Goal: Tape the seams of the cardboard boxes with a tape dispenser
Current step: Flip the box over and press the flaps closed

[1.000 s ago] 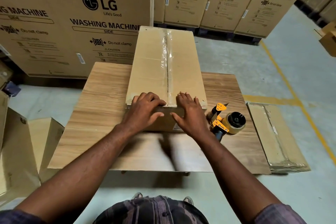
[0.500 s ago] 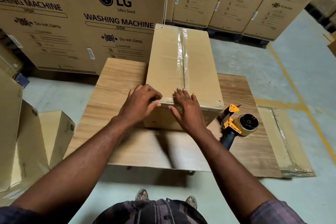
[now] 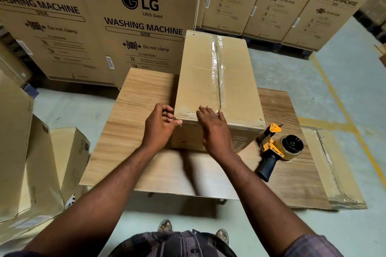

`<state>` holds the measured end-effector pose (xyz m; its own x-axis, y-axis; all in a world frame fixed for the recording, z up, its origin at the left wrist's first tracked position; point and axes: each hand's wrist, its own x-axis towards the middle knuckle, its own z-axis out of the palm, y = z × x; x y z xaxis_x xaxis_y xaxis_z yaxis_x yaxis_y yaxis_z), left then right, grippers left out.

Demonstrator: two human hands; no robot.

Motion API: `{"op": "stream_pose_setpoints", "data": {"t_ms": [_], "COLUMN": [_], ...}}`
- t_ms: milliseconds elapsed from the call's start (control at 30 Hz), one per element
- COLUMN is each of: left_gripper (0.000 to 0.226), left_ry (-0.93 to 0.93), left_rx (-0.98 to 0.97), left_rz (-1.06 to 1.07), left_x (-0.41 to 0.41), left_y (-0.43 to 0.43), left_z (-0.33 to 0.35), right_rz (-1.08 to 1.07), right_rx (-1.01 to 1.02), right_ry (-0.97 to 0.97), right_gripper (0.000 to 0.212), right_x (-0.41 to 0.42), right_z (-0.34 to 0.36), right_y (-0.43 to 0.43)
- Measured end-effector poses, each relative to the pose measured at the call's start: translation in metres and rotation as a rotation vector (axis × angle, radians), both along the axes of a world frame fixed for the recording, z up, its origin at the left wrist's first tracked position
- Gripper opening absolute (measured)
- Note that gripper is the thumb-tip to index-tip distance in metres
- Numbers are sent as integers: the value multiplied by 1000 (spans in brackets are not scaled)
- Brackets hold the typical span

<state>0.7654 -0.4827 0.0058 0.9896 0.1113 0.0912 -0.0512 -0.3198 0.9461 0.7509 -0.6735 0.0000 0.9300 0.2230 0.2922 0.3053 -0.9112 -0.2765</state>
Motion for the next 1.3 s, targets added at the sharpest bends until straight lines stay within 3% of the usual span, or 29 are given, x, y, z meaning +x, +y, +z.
{"op": "stream_pose_setpoints", "data": {"t_ms": [67,233,367,467,567,633,767,867,933,1033,1100,1200,1300], "left_gripper": [38,38,64,67,65,76,97,86,82,80,80,64,75], "left_ry": [43,36,170,284,196,136,268,384,358,141,115,250,174], "left_rx": [-28,-124,-17,31,125,116,200,151,143,237,258,300,414], "left_rz": [45,91,-99,-115,-2,-51,-289,-299,-196,-85,-171,-290,-250], "left_x": [-9,-27,-30,-27,-23,-25,-29,-19,-14,-17,-17,-8,-5], "left_y": [-6,-20,-10,-2,3,-1,-13,-3,2,-1,-3,5,7], "left_z": [-8,-19,-34,-41,-40,-37,-34,-36,-31,-15,-10,-13,-5], "right_rz": [-33,21,-71,-64,14,35,-20,-33,-3,27,-26,-272,-529], "right_rx": [23,251,45,16,6,20,79,61,54,77,108,70,71], "right_ry": [26,133,56,-33,22,72,24,-28,13,85,67,15,76], "right_gripper": [73,51,55,54,77,87,59,54,67,83,77,71,77], "right_x": [-3,4,9,9,5,3,2,2,1,-1,-5,-15,-22], "right_z": [2,17,3,-6,-1,3,1,-1,1,5,5,4,-1], "right_y": [5,47,68,64,56,53,58,61,59,53,49,29,-18]}}
